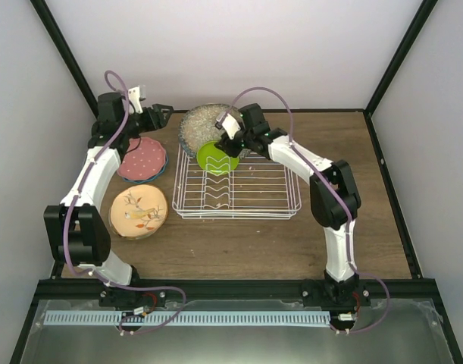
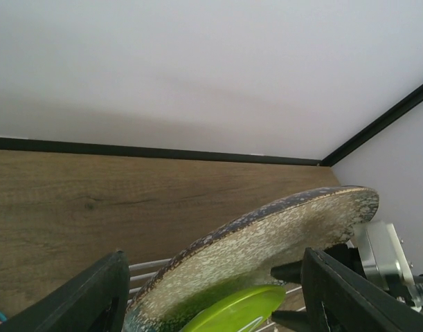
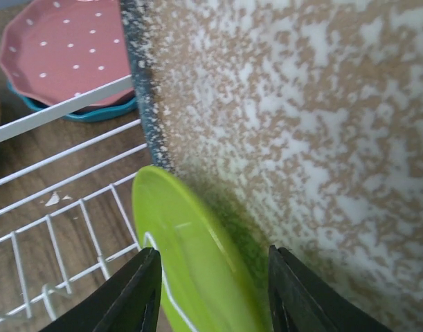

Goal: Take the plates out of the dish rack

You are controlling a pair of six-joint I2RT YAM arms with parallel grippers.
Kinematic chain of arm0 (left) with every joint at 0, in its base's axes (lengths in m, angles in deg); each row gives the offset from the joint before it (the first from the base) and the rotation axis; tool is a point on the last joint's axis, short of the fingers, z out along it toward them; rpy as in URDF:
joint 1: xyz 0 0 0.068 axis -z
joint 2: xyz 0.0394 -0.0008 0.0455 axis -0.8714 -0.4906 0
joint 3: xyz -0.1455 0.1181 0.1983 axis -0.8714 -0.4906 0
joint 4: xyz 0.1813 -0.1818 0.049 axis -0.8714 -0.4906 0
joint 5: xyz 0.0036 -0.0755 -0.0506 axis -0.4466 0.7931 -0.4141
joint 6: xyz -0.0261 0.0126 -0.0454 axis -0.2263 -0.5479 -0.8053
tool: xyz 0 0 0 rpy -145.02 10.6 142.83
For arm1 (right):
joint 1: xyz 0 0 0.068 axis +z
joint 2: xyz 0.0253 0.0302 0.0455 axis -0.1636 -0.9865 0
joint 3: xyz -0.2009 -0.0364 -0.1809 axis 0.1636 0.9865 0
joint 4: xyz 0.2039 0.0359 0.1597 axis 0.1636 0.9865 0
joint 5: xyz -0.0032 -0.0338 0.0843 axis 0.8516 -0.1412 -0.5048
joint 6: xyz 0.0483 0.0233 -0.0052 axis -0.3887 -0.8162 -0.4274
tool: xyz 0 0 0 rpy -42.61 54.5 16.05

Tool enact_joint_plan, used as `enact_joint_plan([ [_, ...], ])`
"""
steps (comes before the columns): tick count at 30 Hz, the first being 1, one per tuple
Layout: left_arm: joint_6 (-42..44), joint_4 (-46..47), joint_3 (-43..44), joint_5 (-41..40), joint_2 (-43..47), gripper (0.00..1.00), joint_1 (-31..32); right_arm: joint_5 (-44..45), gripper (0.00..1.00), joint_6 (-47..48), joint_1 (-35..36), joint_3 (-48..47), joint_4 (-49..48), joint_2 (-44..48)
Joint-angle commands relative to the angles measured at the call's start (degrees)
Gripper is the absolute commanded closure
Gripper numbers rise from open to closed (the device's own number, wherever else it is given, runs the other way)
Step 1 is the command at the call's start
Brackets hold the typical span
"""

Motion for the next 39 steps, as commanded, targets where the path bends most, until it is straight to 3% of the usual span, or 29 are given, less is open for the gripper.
enact_joint_plan([
  [1,0.05,1.39,-0.98,1.03,1.41,0.31,-0.1,2.8,0.55,3.62,0.11,-4.35,-1.02,-0.94],
  [7,-0.09,1.76,-1.15,1.05,1.14,0.31,-0.06,3.74,0.52,4.73,0.17,-3.43,-0.65,-1.94],
  [16,-0.26,1.93,-1.14,1.54,0.85,0.31,-0.08,-0.44,0.65,6.22,0.17,-1.05,2.04,-2.77],
  [26,-0.18,1.63,-1.46,2.18,1.02,0.31,-0.05,-0.55,0.66,5.42,0.43,-0.2,3.26,-4.76],
  [28,-0.18,1.59,-1.55,2.32,1.03,0.31,-0.06,-0.62,0.71,5.35,0.52,0.05,3.46,-4.96],
  [32,-0.22,1.79,-1.59,2.35,1.18,0.31,-0.1,0.28,0.93,4.84,0.84,-0.07,3.83,-4.46],
  [39,-0.6,2.37,-1.6,2.55,1.29,0.31,-0.03,2.77,0.97,5.04,1.05,-0.54,3.18,-1.84],
])
